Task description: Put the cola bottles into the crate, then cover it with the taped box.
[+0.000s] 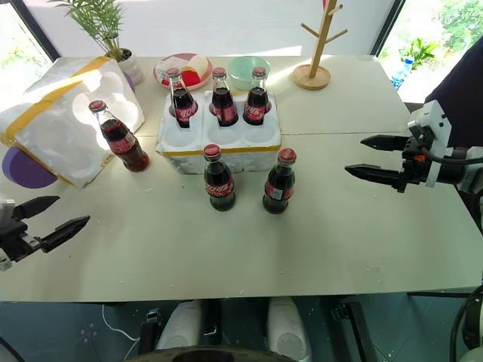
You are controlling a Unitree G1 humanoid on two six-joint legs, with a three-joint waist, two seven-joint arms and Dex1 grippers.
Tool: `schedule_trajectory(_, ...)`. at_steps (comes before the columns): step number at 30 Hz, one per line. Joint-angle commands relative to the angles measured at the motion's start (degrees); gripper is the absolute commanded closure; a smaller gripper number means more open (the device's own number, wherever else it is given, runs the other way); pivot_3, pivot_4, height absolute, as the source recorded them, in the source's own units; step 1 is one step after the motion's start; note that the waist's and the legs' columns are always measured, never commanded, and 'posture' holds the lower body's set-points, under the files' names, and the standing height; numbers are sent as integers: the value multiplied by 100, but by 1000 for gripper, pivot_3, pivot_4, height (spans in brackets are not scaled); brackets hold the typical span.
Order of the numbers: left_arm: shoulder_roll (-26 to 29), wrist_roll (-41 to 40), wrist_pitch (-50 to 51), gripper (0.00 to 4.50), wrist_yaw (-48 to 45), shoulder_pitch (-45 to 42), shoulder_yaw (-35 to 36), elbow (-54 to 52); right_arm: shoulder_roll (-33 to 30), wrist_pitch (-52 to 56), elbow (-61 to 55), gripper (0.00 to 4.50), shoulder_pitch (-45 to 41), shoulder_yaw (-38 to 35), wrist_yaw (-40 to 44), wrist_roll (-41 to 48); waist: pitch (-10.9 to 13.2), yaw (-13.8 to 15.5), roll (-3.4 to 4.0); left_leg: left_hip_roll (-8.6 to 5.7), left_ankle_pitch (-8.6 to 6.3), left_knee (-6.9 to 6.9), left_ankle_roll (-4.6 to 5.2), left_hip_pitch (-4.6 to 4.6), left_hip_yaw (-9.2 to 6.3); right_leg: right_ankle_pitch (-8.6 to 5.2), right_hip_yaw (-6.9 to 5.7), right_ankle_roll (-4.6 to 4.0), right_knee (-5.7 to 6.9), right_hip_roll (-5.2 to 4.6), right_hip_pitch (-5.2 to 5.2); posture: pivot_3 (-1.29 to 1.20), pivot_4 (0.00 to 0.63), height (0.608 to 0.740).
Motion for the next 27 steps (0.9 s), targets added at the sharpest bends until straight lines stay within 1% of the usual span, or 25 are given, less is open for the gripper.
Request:
schedule_trajectory(1,6,180,-217,121,-70,37,-34,-137,-29,-83,-74,0,-56,-87,8,24,0,1,0,0,0,0,0,0,0,0,0,0,0,0,0,0,150,740)
schedule_trajectory(12,-136,202,-66,121,203,-152,-202,-135,17,-168,-10,0,42,-165,-113,10,0,4,0,-1,0,0,0,1,2,1,0,1,0,1,2,0,150,740)
schedule_trajectory(14,-161,142,-37,121,281,-292,-269,-115,12,-9,33,0,-21,-194,-116,106,0,6,0,-1,0,0,0,1,2,1,0,2,1,2,3,0,150,740)
schedule_trajectory(17,-202,96,25,121,446,-632,-412,-134,-19,-86,28,0,-231,-169,-156,60,0,11,0,-2,0,1,0,1,1,2,0,3,1,2,5,0,150,740)
schedule_trajectory(21,-423,167,156,121,1116,-1649,-836,103,-184,299,-154,0,-688,-170,71,343,0,20,1,-3,1,2,-1,3,0,7,0,12,3,4,8,0,150,740)
schedule_trajectory(24,-560,531,-23,121,1481,-2501,-1306,620,-306,758,-433,0,-1016,-163,503,810,-1,23,1,-4,2,2,-2,3,-2,13,-1,22,5,7,9,0,150,740)
schedule_trajectory(27,-656,816,-145,121,1681,-3108,-1693,1102,-277,1096,-521,0,-1415,-117,602,1102,-1,13,1,-5,2,2,-1,4,-1,22,-3,37,7,8,10,0,150,740)
